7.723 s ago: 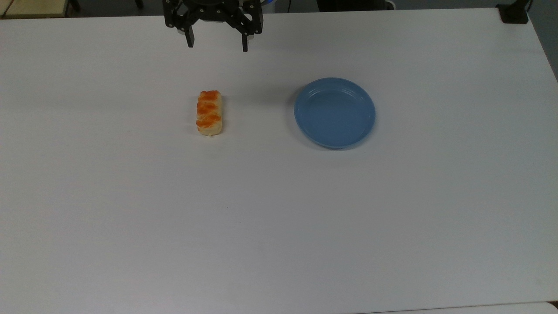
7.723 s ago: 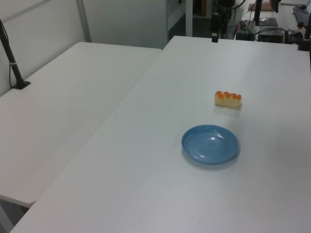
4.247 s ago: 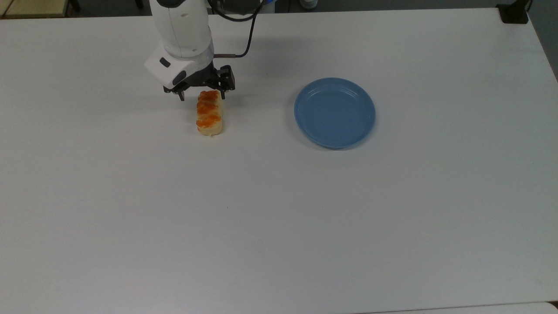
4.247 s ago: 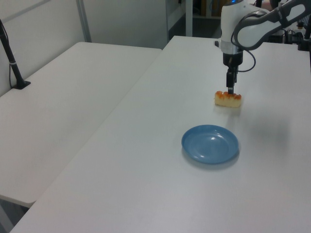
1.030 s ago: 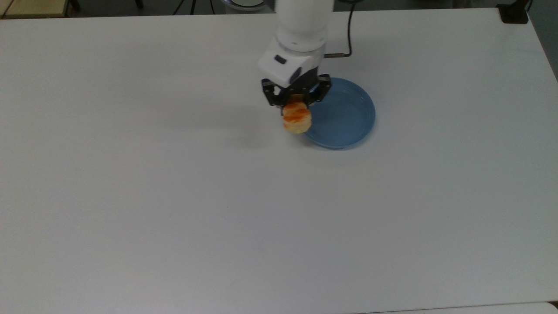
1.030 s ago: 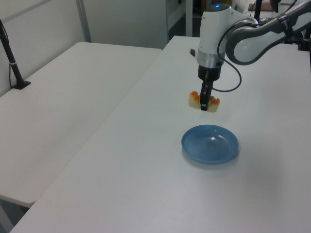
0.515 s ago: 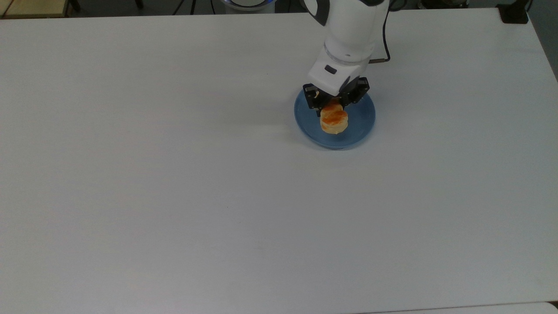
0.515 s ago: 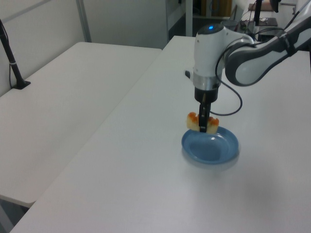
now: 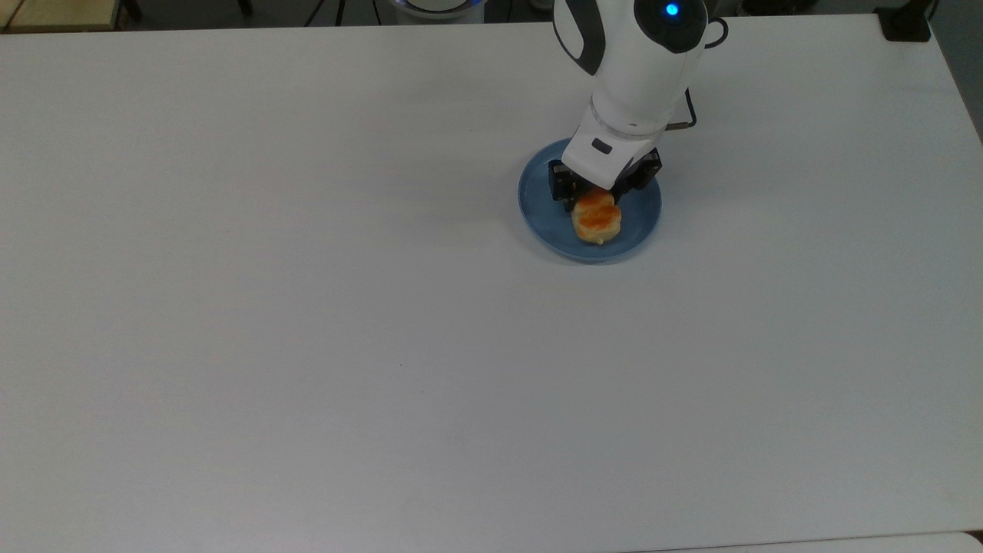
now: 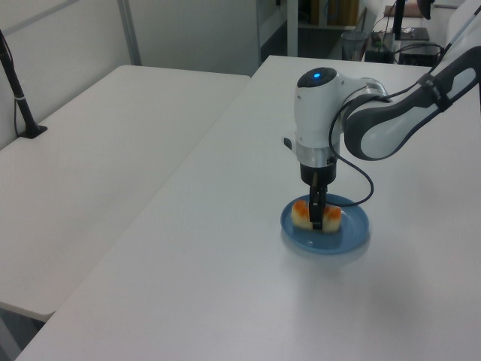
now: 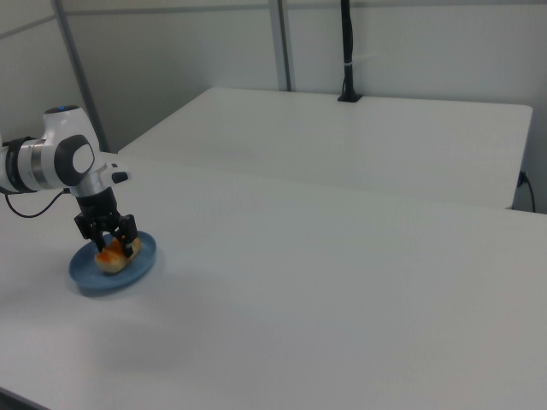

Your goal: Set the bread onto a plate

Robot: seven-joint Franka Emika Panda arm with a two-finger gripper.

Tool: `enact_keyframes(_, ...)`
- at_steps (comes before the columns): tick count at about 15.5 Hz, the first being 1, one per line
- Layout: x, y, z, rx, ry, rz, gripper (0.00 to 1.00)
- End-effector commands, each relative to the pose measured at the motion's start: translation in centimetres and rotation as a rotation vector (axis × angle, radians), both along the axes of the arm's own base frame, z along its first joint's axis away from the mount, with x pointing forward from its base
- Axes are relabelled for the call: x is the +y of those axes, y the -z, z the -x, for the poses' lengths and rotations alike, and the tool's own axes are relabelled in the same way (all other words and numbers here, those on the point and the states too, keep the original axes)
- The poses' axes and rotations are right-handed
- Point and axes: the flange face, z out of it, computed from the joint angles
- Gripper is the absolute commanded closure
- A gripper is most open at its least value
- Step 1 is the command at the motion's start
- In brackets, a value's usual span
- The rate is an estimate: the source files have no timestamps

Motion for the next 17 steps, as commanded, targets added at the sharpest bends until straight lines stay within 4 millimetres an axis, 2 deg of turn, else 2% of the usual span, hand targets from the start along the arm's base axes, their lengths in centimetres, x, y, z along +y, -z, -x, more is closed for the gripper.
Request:
enact_keyframes(1,0.5,-0.6,-0.1,-0.013,0.006,-0.003,0.0)
enact_keyframes(5,-0.2,-1.5,-0.3,-0.02,-0.001,-0.001,0.0)
enact_keyframes(7,-0.9,-3.3,-0.5,-0.039,0.014,-0.011,0.0)
enact_keyframes(10,-3.6,-7.0,-1.1,-0.045,0.065,-0.031,0.0)
enact_keyframes(12,-6.4,-10.2,-1.7,-0.03,0.106,-0.032,0.0)
enact_keyframes(15,-11.7,-15.5,-3.0,-0.028,0.192,-0.031,0.0)
enact_keyframes(17,-15.4,-18.2,-3.7,-0.045,0.226,-0.042,0.0)
